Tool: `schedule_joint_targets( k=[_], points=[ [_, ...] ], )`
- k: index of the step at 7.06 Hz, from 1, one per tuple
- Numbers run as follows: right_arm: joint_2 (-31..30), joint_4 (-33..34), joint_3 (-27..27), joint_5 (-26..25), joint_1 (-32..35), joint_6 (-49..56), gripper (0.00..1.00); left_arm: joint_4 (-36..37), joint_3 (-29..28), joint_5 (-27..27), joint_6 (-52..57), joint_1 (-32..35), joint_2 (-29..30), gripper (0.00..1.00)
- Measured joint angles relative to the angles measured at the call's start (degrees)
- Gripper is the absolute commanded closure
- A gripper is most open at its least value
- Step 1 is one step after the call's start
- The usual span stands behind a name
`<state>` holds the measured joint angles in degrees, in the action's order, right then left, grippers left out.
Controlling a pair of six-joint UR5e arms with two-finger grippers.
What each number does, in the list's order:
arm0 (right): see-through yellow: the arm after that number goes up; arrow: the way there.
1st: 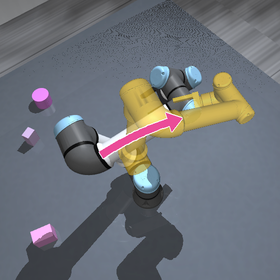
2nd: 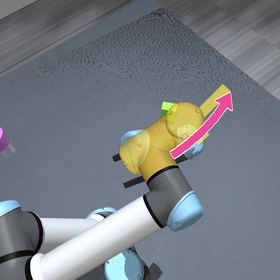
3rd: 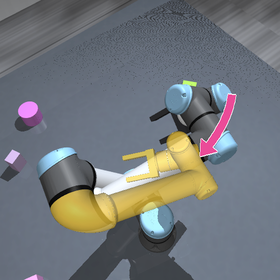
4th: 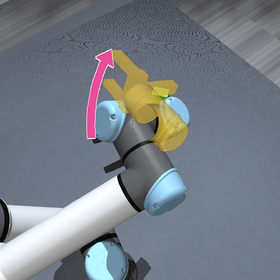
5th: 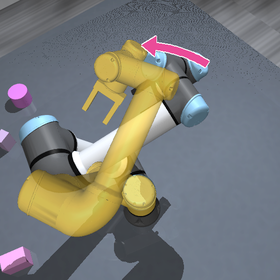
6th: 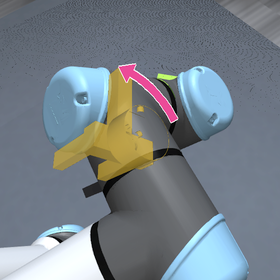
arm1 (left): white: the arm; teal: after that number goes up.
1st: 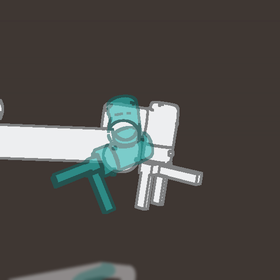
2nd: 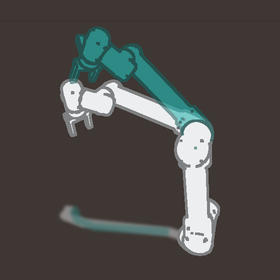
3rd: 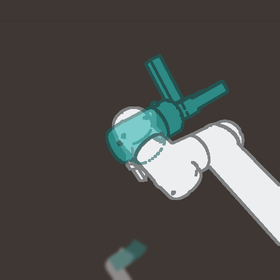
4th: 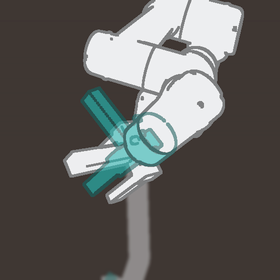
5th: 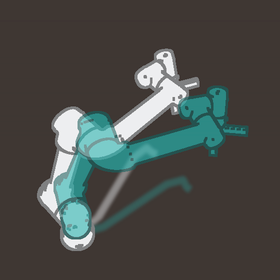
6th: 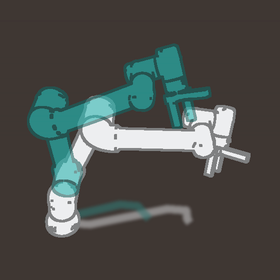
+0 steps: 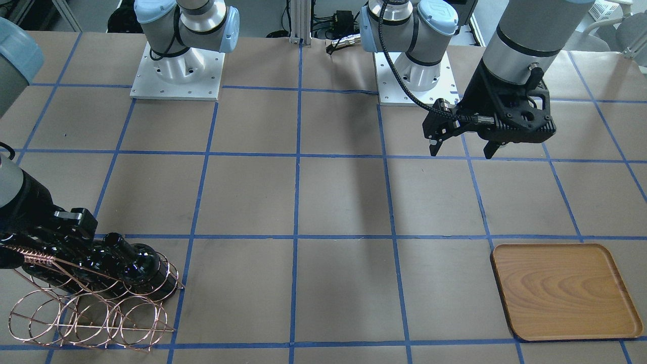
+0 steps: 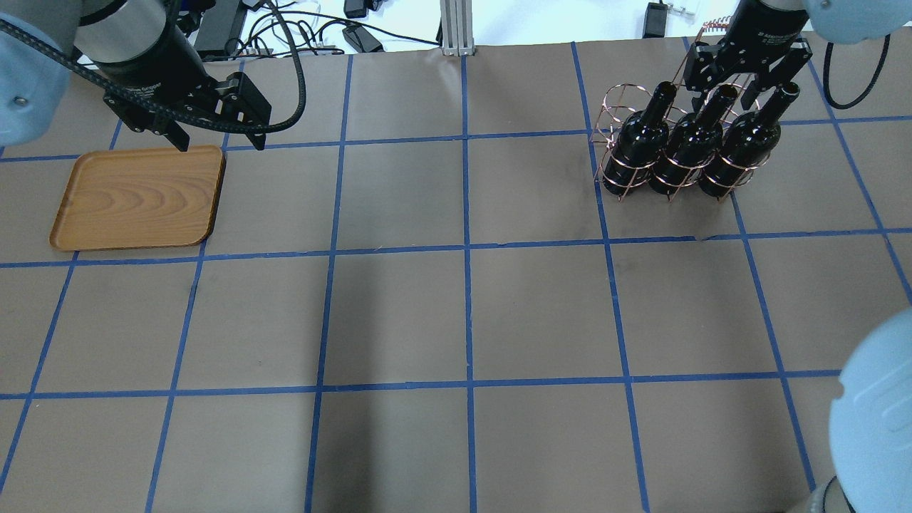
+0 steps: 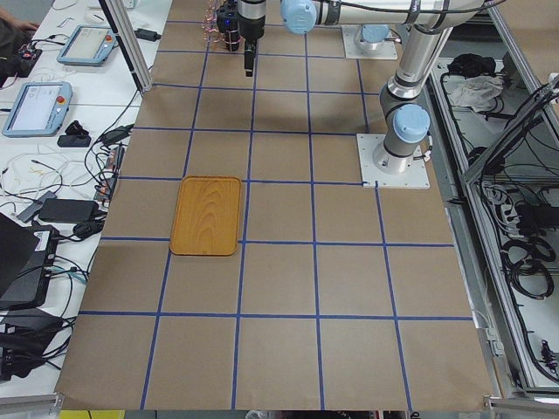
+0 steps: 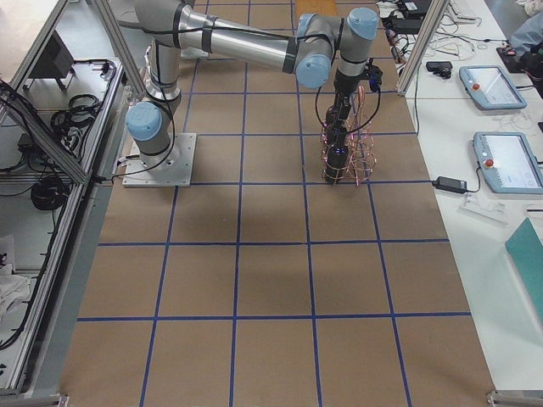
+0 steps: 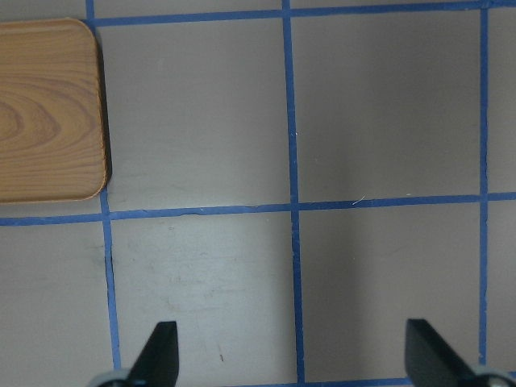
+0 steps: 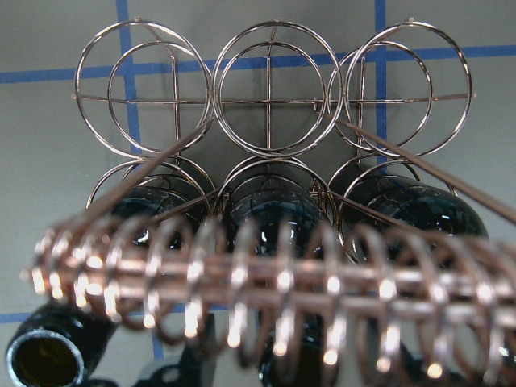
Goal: Take wine from basket and place on tray
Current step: 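Grasp the bottle neck with the right gripper and lift it out of the rack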
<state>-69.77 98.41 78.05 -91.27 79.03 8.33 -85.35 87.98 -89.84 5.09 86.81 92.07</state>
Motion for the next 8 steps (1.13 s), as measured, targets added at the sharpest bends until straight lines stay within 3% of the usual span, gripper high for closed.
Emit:
schedule_joint_targets(
  k=[4,8],
  points=[
    [-1.87,-0.60,-2.86,0.37,-0.02,-0.57,0.84,0.01,0.00,0.02,-0.08,-0.02,0.01,0.00],
    [-8.67,-7.15,-6.41,-0.10,0.06,-0.95,0.86,0.43,-0.02,0.14,0.18,-0.20,0.00,0.00]
  ],
)
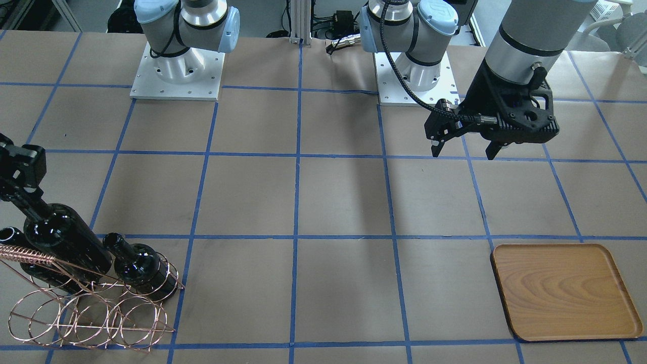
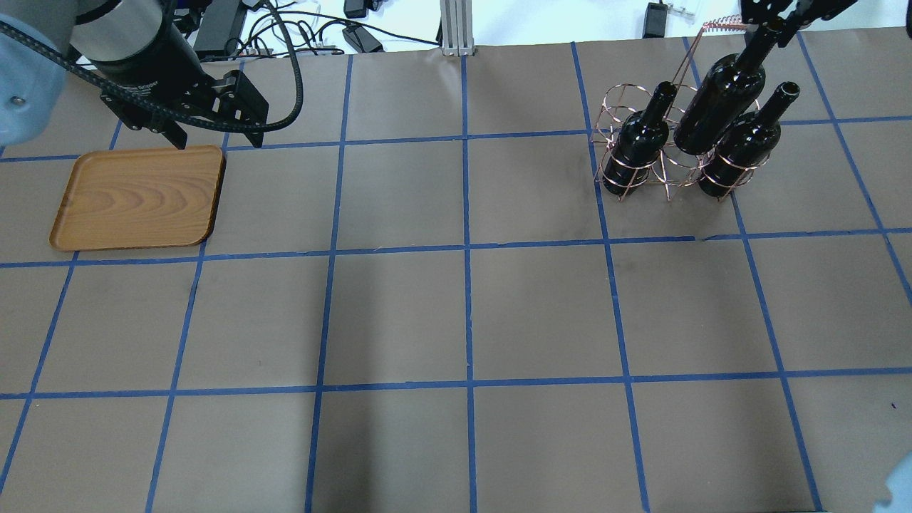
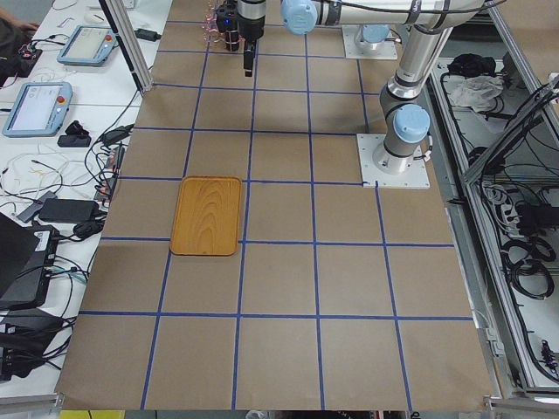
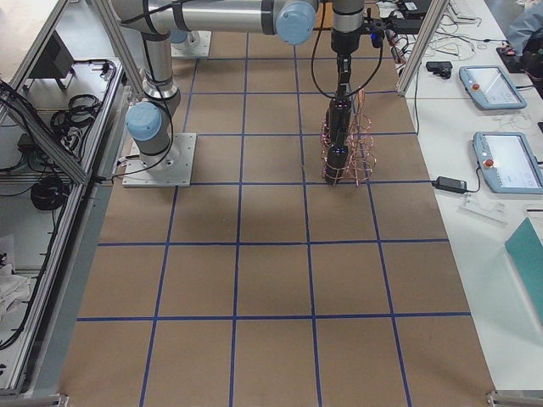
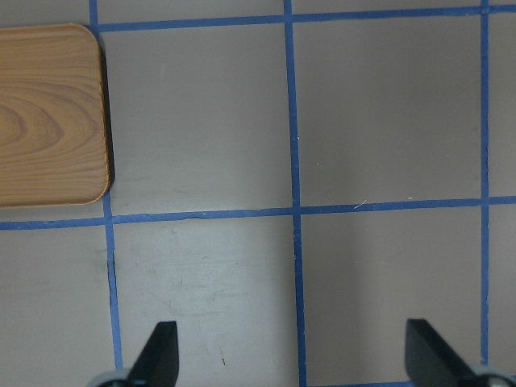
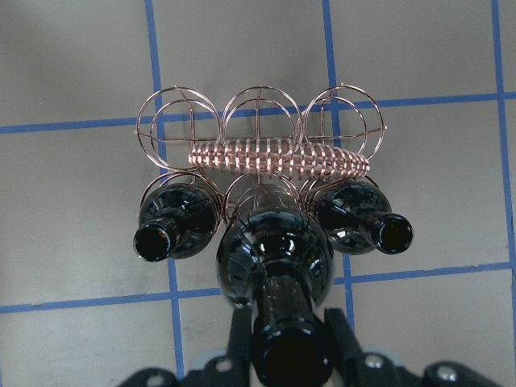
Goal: Take wine from basket and place on tray
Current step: 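Grasp the bottle neck with the right gripper and lift it out of the rack, then carry the bottle with the right gripper toward the table center and lower it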
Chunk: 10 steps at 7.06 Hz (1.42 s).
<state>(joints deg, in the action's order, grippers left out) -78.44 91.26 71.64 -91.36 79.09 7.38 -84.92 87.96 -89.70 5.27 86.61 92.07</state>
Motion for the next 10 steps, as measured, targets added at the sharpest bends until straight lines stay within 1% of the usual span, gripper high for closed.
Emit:
schedule_joint_targets(
  k=[1,3,4,6,8,10],
  points=[
    [-1.73,-3.76,0.00,0.09,0.10,-0.40,0.89,0.01,0.01,0.24,-0.18,0.14,0.09,0.00],
    [-4.13,-10.93,1.90,0.54,1.97,-4.44,0.90,0.02,0.02,0.69,-0.24,0.37,0.17,0.00],
    [-4.78,-12.17,3.30,0.57,4.48,-8.59,0.91,0.04,0.02,0.71,-0.08,0.26,0.17,0.00],
    [-4.26,-11.44,4.56,0.73,11.51,-20.03,0.92,0.08,0.02,0.66,0.05,0.04,0.03,0.00],
    [-1.51,-7.47,4.80,0.82,19.24,-31.23,0.94,0.01,-0.47,0.38,0.54,-0.94,-0.25,0.00],
    [2.23,-2.25,5.13,0.89,26.50,-41.63,0.94,-0.20,-0.89,0.67,1.44,-4.64,-0.30,0.00]
  ],
)
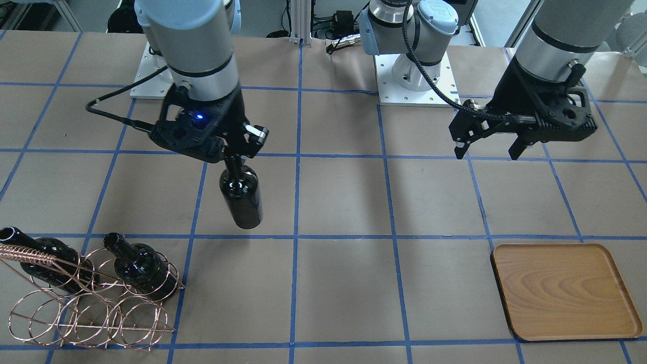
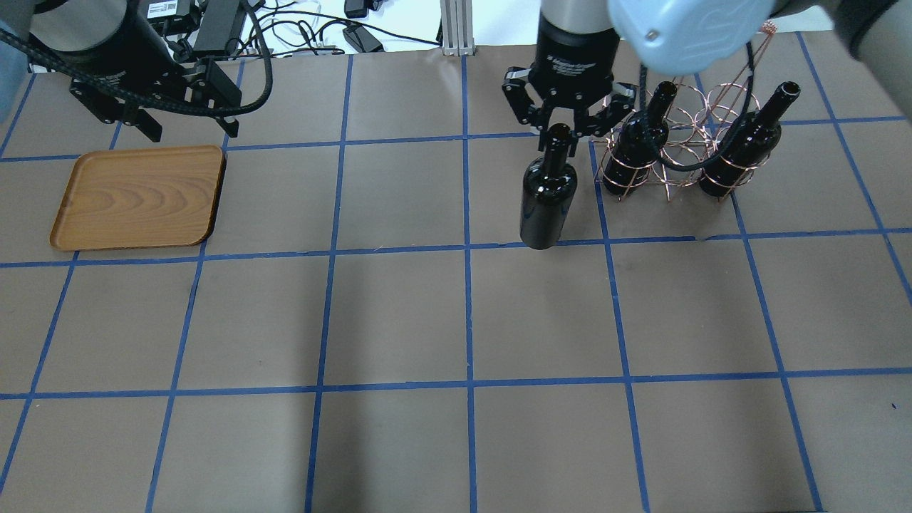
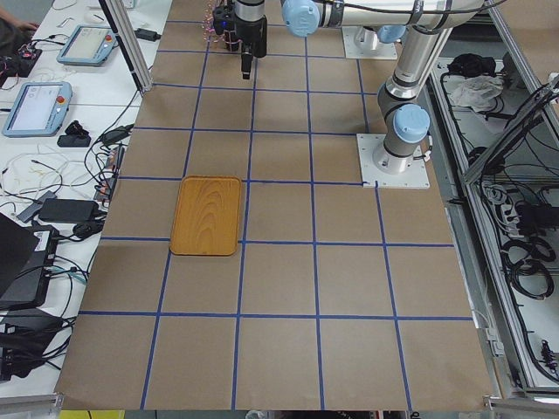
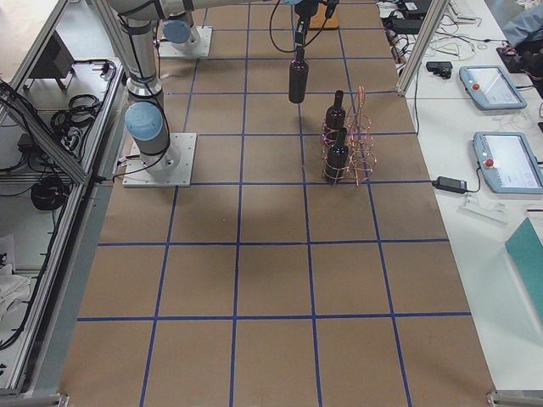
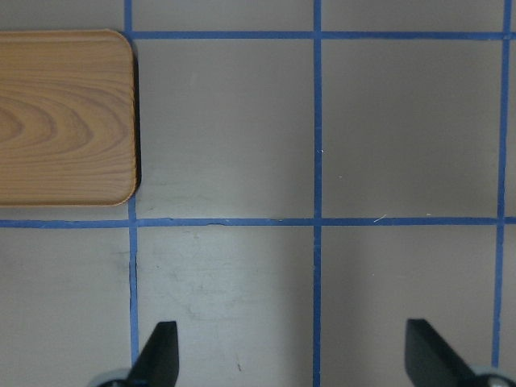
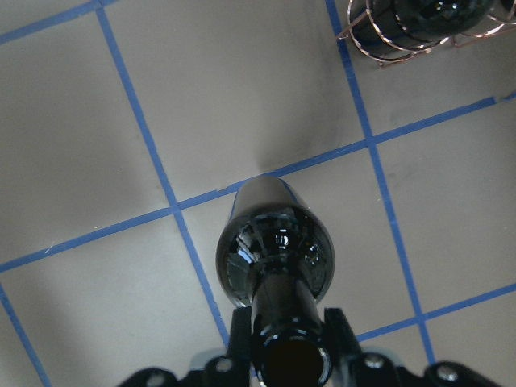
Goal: Take wine from basket and place on tray
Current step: 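Carry the bottle with the right gripper toward the table center and lower it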
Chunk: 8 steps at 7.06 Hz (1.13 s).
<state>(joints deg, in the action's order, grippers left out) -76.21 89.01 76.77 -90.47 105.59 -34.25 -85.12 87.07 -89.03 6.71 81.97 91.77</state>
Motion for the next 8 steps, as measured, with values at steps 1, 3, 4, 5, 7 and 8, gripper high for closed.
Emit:
schedule_joint_targets(
  k=[1,3,4,5,7,8],
  points=[
    [1.87,2.74,0.14,0.02,3.25,-4.79,0.95,-0.08,-0.08,-0.06,0.71,-1.13,-0.01,0.00],
    [5.18,7.85,0.19,0.04,7.91,-11.49,0.95,-0.21,-0.11,-0.42,1.20,-1.95,-0.07,0.00],
    [6.26,9.51,0.19,0.19,9.52,-13.89,0.96,-0.29,-0.06,-0.64,1.26,-2.14,-0.08,0.00],
    [6.79,10.43,0.19,1.13,10.66,-16.00,0.96,-0.36,-0.01,-0.67,1.28,-2.18,-0.09,0.00],
    [7.14,11.25,0.05,3.24,12.55,-19.44,0.96,-0.39,0.09,-0.49,1.33,-2.15,-0.10,0.00],
    [7.49,11.42,-0.19,3.51,13.63,-21.14,0.96,-0.42,0.11,-0.43,1.31,-2.13,-0.10,0.00]
  ],
)
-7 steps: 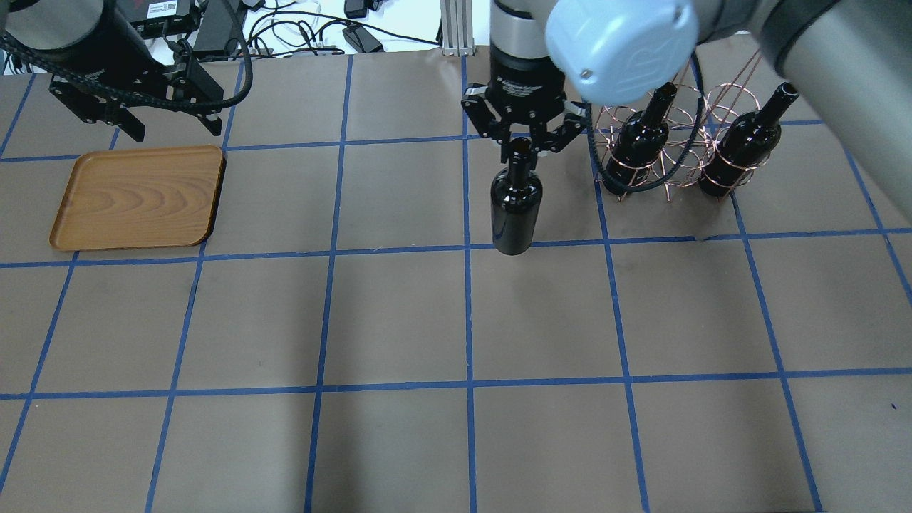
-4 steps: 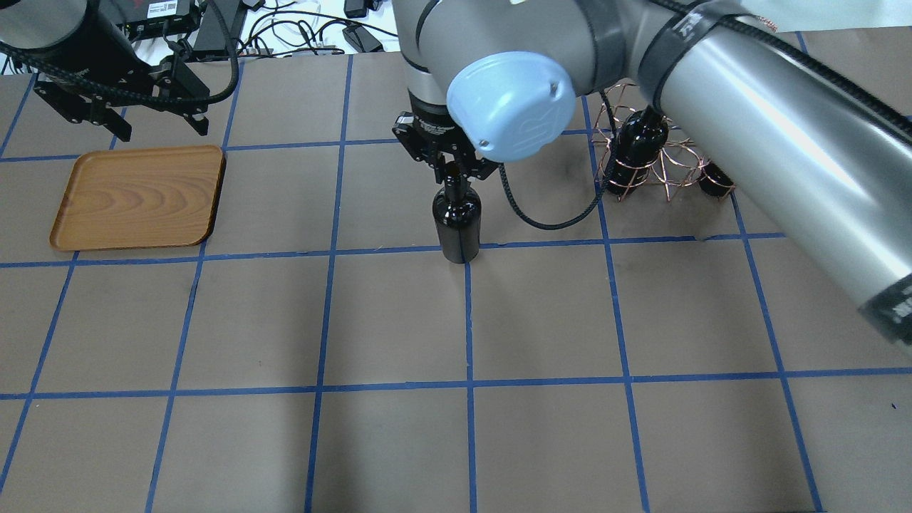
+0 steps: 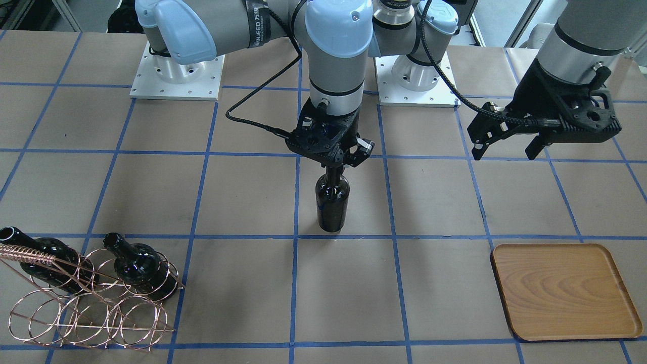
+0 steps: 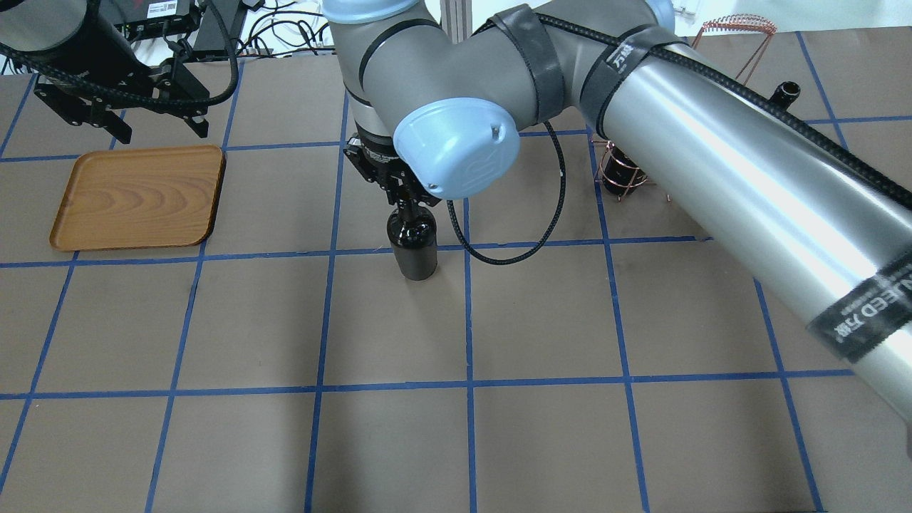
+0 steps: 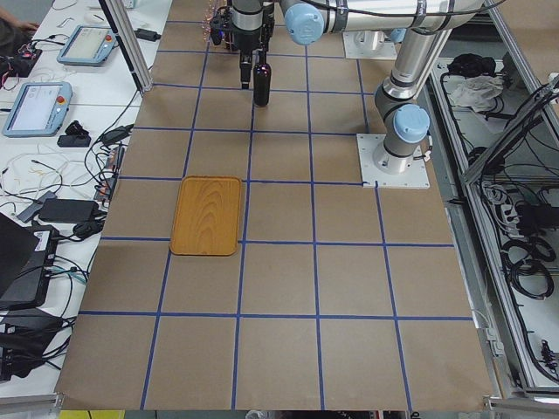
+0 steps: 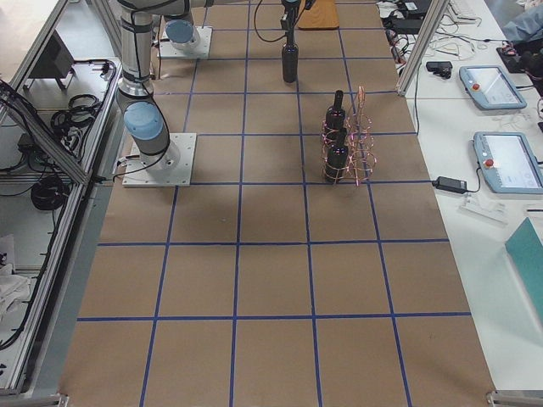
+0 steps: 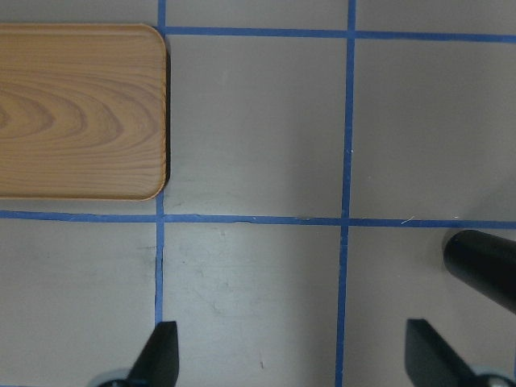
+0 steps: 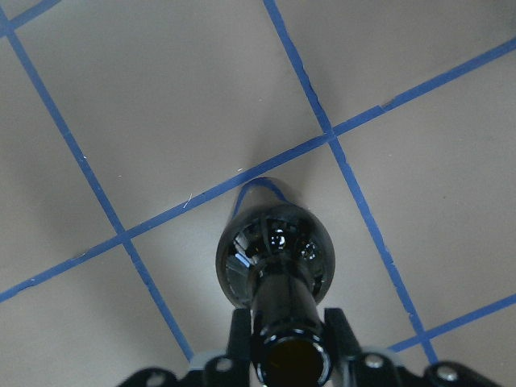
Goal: Take wine from basket and place on tray
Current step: 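Carry the bottle with the right gripper toward the table center and lower it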
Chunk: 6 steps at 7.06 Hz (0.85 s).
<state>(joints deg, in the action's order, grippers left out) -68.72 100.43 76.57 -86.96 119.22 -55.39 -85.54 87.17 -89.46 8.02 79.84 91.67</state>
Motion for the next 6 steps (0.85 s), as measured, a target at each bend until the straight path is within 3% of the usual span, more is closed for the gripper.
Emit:
schedule_joint_targets(
  k=[6],
  points=[
    [1.56,2.53,-1.38,0.68,1.45,-2.57,0.94,-0.32,0.12,-0.04,-0.02,-0.12,-0.09,0.00]
  ],
)
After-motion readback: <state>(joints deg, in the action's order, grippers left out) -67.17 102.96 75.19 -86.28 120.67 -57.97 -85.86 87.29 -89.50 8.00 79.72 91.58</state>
